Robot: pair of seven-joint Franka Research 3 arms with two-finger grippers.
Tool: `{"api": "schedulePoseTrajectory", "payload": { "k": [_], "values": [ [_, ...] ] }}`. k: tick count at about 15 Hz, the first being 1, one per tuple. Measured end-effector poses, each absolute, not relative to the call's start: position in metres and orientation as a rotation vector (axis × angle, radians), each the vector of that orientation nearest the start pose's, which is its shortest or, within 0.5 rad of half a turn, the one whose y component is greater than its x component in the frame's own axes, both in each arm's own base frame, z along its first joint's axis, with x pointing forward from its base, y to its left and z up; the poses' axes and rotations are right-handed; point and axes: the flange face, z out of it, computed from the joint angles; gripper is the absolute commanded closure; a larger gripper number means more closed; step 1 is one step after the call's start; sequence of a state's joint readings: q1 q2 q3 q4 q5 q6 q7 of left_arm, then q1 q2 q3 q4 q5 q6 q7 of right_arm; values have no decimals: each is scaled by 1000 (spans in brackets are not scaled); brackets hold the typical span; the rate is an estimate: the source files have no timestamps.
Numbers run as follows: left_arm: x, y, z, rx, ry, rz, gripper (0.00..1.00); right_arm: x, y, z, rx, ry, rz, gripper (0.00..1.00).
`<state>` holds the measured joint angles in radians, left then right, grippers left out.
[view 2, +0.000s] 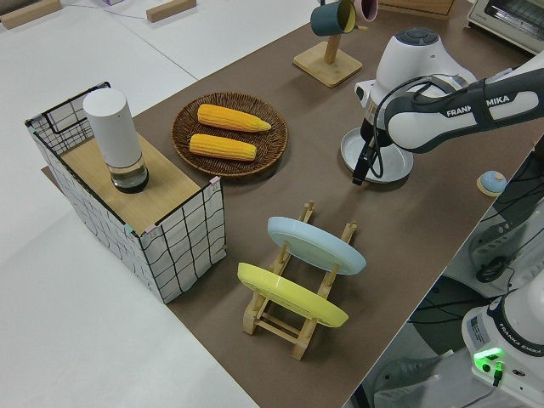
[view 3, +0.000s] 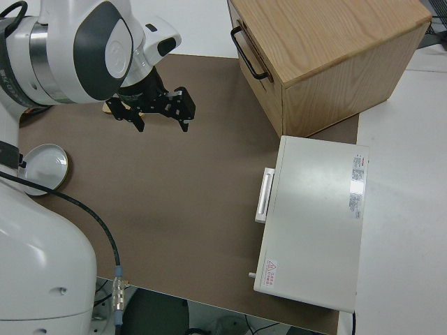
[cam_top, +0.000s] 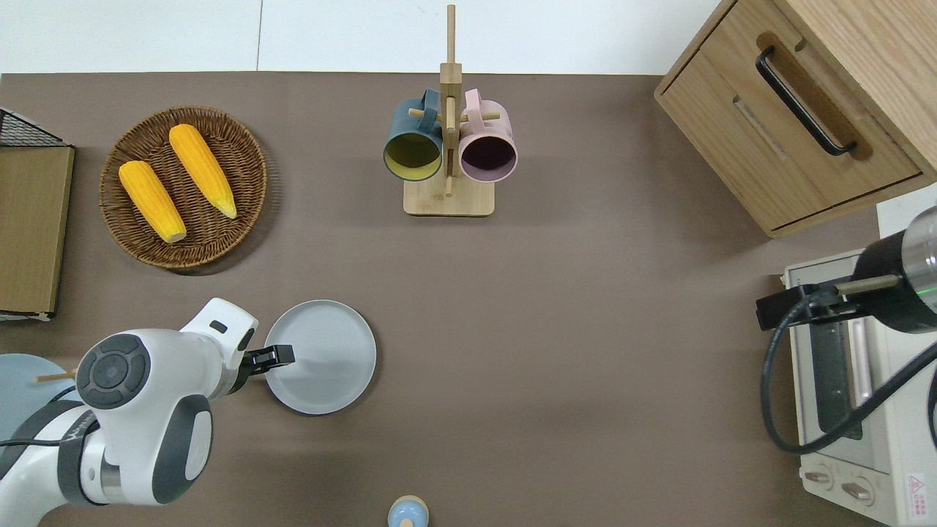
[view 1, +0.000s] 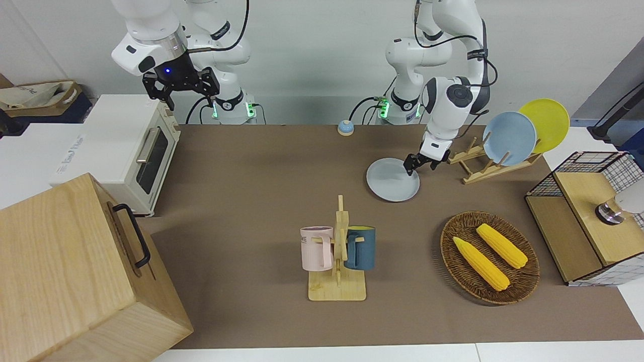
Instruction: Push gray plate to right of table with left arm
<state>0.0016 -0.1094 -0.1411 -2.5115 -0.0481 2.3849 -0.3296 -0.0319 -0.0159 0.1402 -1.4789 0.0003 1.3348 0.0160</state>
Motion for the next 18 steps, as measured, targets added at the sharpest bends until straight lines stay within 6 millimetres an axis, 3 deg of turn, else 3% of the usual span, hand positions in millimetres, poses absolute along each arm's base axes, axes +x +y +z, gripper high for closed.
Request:
{"api": "schedulePoseTrajectory", "payload": {
  "k": [3,4,5,6,7,18],
  "values": [
    [448,-66,312,-3134,-355,37,186,521,57,656,-3142,-145,201,17],
    [448,-66,311,-3135,-356,38,307,521,57,656,-3142,-145,201,17],
    [449,-66,309,-3135,-358,36,461,521,57,656,-3142,-145,201,17],
    [449,-66,308,-3136,-359,32,830,521,57,656,-3142,-145,201,17],
    [450,-66,306,-3136,-367,34,998,521,57,656,-3142,-145,201,17],
    [450,-69,306,-3144,-403,24,1000,521,57,656,-3142,-145,201,17]
  ]
}}
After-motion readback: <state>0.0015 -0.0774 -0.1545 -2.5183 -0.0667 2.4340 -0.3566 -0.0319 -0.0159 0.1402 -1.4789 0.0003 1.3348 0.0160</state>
